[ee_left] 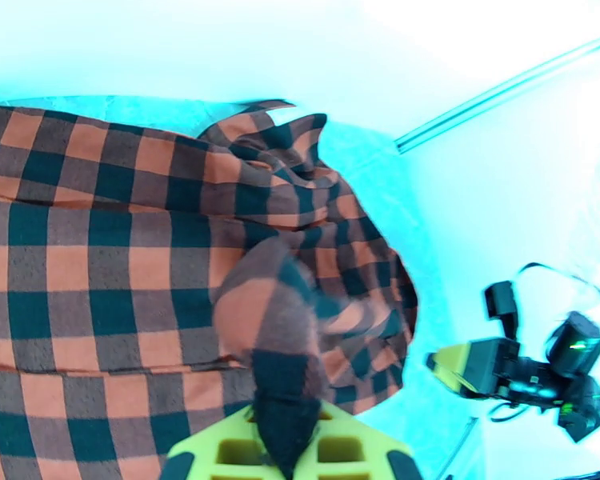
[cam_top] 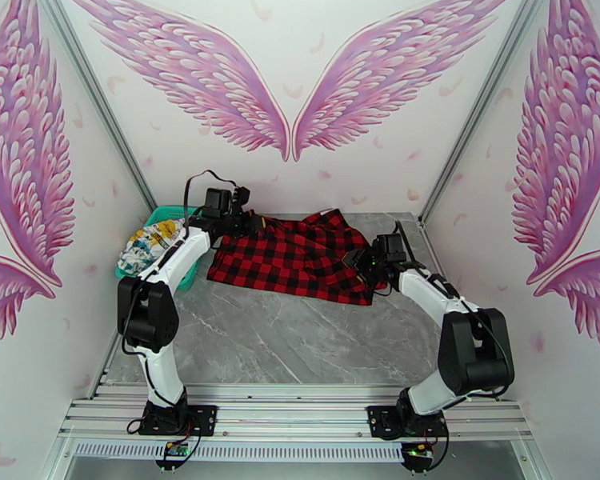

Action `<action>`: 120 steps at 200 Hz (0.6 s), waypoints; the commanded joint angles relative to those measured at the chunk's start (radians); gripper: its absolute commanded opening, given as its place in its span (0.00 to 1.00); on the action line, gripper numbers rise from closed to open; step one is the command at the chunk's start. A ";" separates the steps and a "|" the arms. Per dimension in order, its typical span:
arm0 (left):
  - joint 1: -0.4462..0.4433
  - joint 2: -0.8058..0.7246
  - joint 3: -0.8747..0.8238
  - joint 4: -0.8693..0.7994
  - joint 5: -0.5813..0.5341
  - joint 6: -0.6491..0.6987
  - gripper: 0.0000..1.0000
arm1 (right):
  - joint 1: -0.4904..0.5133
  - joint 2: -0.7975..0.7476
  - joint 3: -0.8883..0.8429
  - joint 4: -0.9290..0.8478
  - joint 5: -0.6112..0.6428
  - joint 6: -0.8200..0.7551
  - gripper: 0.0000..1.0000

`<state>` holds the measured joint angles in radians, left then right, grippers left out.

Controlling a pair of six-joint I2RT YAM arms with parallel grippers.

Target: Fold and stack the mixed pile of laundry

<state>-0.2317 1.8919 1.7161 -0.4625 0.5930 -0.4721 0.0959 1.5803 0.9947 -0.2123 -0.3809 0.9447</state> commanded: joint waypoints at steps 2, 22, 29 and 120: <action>0.010 -0.076 -0.023 -0.051 0.057 0.010 0.00 | -0.003 0.008 -0.072 0.202 -0.035 0.252 0.66; 0.026 -0.099 -0.047 -0.079 0.059 0.028 0.00 | -0.004 0.005 -0.093 0.228 -0.036 0.327 0.69; 0.030 -0.107 -0.061 -0.085 0.060 0.035 0.00 | -0.003 -0.001 -0.102 0.231 -0.036 0.341 0.69; 0.159 -0.129 -0.268 -0.203 0.072 0.195 0.00 | -0.005 -0.024 -0.168 0.057 0.046 0.174 0.71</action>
<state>-0.0925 1.7710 1.4845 -0.5964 0.6537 -0.3496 0.0959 1.5642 0.8474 -0.1028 -0.3763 1.1648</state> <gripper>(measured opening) 0.058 0.709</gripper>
